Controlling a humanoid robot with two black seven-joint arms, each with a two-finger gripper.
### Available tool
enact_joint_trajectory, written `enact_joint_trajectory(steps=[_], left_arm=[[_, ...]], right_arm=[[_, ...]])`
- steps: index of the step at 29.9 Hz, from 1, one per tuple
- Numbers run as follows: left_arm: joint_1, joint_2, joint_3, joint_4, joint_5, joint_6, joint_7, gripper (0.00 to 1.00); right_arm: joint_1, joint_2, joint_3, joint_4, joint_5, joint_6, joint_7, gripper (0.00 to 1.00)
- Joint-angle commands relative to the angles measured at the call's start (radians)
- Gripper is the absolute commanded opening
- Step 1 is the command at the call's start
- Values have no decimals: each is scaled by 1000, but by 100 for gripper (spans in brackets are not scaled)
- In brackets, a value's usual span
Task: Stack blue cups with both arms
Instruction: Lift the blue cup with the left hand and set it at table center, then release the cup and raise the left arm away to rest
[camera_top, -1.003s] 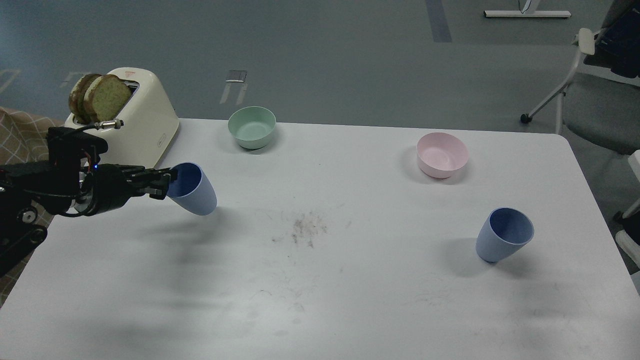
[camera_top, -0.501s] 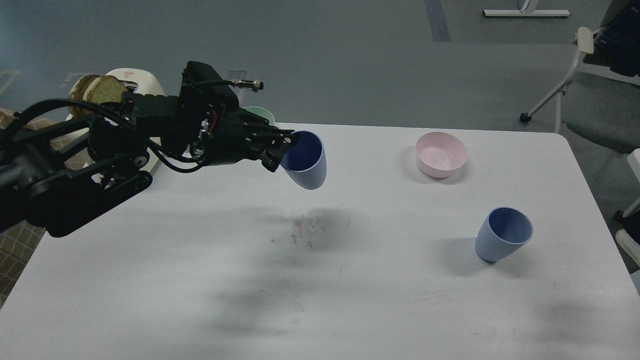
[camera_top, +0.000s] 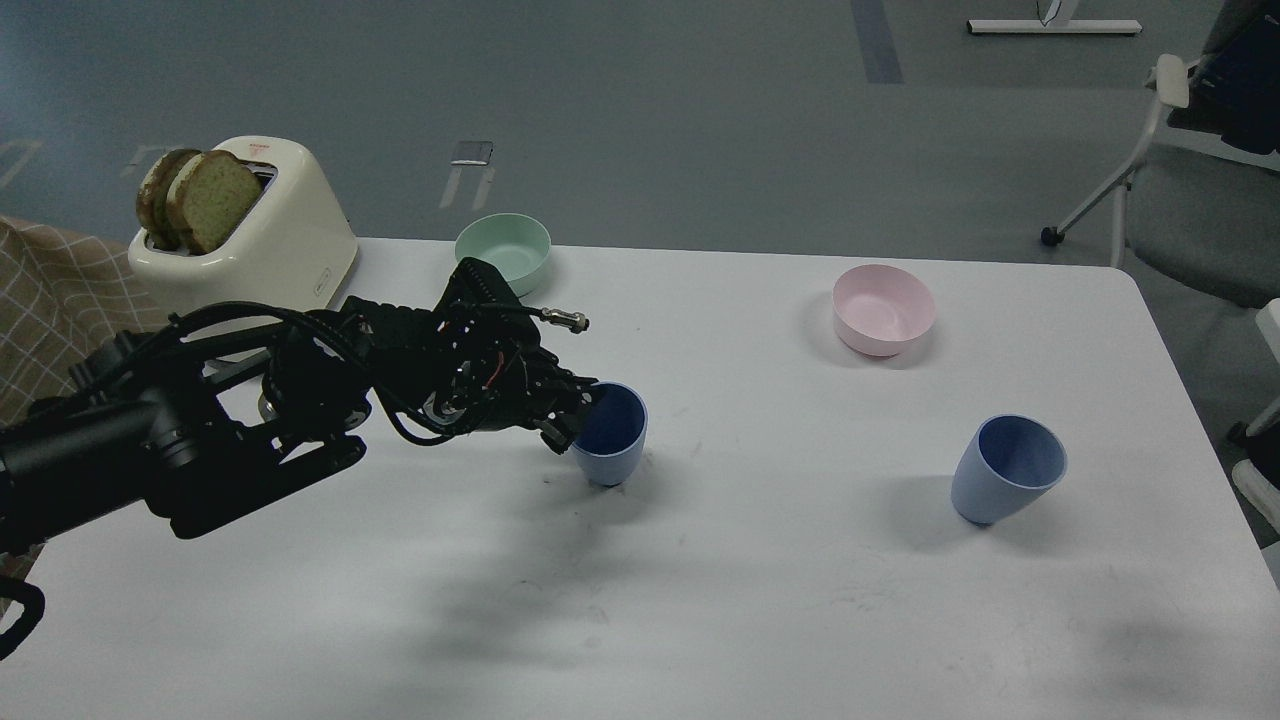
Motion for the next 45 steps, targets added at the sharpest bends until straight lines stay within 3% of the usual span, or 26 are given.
enact_joint_trajectory(steps=[1, 5, 6, 7, 8, 9, 15, 21, 28, 37, 39, 45], left_arm=[[4, -18, 0, 5, 4, 0, 1, 0], [5, -21, -5, 7, 1, 0, 7, 0], [5, -21, -6, 7, -3, 0, 15, 13], [5, -21, -6, 7, -3, 0, 15, 13], [5, -21, -11, 7, -7, 0, 19, 45], [3, -20, -14, 7, -9, 0, 19, 65], [-6, -9, -31, 7, -67, 0, 16, 72], [-11, -9, -196, 20, -199, 0, 12, 86], [4, -20, -452, 115, -519, 0, 9, 93], [38, -53, -526, 192, -1454, 263, 7, 96], [44, -122, -564, 232, -1580, 275, 9, 96], [44, -221, -706, 312, -1612, 275, 16, 96]], right_arm=[[0, 0, 0, 2, 0, 0, 0, 100], [2, -2, -2, 3, 0, 0, 0, 100], [3, -2, -3, 5, 0, 0, 0, 100], [3, -2, -3, 5, 0, 0, 0, 100], [6, 0, -5, 5, 0, 0, 0, 100], [6, 0, -5, 10, 0, 0, -2, 100], [-1, -26, -20, 19, -6, 0, -2, 100], [-38, -71, -87, 138, -106, 0, -2, 100], [-60, -75, -95, 290, -475, 0, -2, 100], [-178, -120, -101, 618, -929, 0, -2, 100], [-233, -170, -135, 698, -1003, 0, 0, 100], [-372, -290, -184, 881, -1035, 0, 5, 100]])
